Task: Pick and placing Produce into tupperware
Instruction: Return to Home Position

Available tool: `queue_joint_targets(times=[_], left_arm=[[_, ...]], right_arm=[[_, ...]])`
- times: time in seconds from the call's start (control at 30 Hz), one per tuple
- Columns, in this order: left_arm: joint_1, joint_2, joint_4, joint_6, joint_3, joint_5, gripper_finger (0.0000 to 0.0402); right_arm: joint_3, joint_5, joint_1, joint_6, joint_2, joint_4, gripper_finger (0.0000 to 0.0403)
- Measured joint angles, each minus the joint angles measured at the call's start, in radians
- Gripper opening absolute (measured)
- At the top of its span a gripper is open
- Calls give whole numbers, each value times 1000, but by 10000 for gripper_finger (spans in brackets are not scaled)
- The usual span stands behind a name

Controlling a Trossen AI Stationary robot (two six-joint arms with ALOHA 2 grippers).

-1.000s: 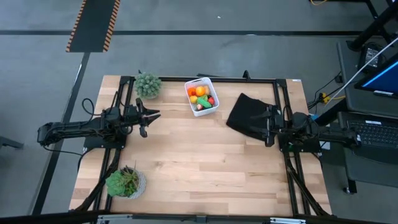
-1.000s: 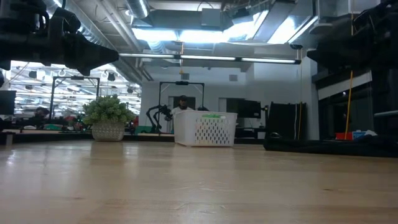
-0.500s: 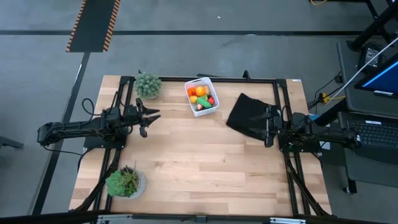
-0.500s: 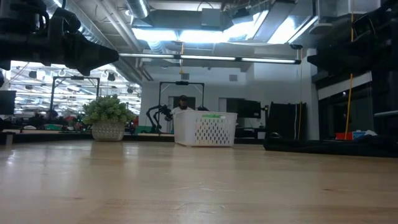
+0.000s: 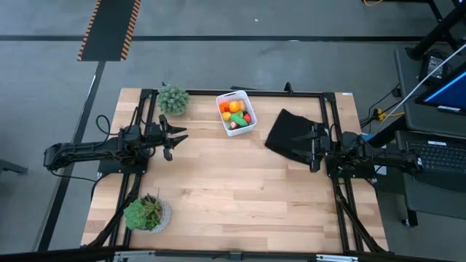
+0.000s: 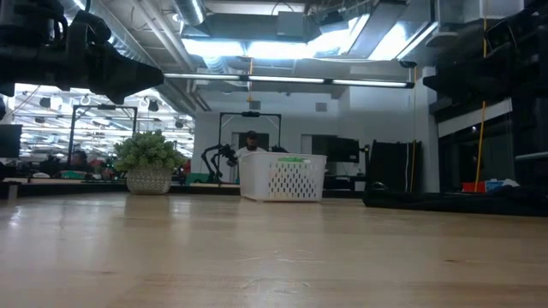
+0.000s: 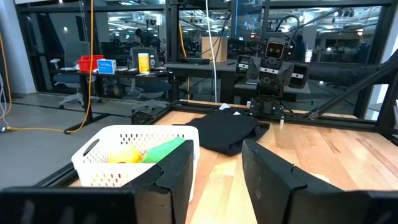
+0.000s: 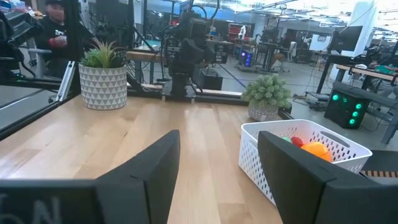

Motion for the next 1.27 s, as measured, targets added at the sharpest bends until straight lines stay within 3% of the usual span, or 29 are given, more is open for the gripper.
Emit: queue_joint_targets(times=[1.27], left_arm=[[0, 0, 0, 0, 0, 0, 64]], right_arm=[[0, 0, 0, 0, 0, 0, 218]])
